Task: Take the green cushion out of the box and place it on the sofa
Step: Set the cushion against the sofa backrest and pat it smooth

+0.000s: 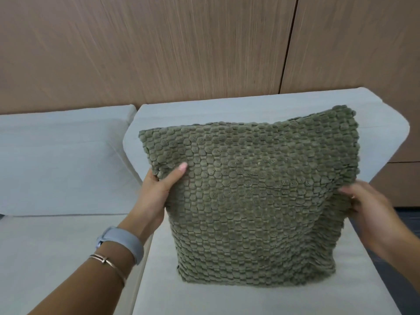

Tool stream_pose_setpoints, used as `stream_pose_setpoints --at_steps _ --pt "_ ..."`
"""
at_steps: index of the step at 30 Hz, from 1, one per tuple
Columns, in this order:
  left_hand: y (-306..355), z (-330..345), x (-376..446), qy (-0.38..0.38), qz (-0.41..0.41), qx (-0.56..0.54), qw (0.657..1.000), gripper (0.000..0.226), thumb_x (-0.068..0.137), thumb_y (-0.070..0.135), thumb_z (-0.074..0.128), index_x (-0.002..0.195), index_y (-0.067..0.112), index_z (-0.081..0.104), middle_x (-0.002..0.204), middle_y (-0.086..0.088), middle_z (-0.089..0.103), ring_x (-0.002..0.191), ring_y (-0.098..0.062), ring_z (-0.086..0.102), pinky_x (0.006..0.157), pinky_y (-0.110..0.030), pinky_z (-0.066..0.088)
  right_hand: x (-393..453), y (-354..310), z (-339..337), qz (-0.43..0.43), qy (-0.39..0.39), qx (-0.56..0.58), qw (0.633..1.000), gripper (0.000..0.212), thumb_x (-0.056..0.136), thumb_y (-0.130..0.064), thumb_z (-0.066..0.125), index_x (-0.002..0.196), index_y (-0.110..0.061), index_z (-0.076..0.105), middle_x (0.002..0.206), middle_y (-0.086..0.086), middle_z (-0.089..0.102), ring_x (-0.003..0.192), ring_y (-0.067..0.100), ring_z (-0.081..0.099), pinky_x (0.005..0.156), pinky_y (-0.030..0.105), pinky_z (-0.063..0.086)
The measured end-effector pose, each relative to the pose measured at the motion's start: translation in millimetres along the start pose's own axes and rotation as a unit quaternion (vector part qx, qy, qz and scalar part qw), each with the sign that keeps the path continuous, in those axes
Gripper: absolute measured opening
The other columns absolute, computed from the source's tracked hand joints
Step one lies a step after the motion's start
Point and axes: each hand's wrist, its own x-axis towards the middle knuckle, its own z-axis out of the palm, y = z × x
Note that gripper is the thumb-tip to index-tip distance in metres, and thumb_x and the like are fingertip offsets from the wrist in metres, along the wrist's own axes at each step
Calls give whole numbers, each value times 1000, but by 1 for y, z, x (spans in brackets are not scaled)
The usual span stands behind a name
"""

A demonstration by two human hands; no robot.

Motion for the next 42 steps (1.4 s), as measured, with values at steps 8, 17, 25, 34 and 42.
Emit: stream_pose_setpoints --at_steps 8,17,25,34,42 --pt "47 6 16 46 21 -48 998 33 85 30 64 112 12 66 105 -5 75 97 -18 71 74 -31 57 10 -86 25 -56 -31 66 996 44 79 -39 66 118 -18 61 106 -3 70 86 6 69 59 20 53" --pt "47 6 25 58 47 -79 994 24 86 30 63 100 12 68 87 -2 78 85 -17 74 64 -31 58 23 -94 27 -107 14 130 986 14 81 -34 66 92 -25 67 91 -7 74 80 8 72 60 27 57" --pt "35 22 1 252 343 241 872 46 94 28 45 136 10 38 139 -2 42 131 -19 40 107 -26 30 -5 -53 27 -355 193 -147 903 46 90 -38 50 129 -15 44 126 -7 47 110 1 42 93 13 34" --pt "-113 24 -10 -75 551 719 417 82 90 63 28 152 14 4 161 -4 -13 148 -18 -7 119 -36 1 -6 92 59 -583 -36 -644 494 55 95 -49 27 144 -24 28 156 -1 19 143 20 14 114 50 9" --pt "-97 16 6 17 566 700 436 66 94 56 30 150 21 20 162 6 7 148 -15 -4 118 -39 4 12 71 14 -524 104 -667 519 60 97 -46 26 151 -21 13 159 0 6 145 25 10 114 56 8"
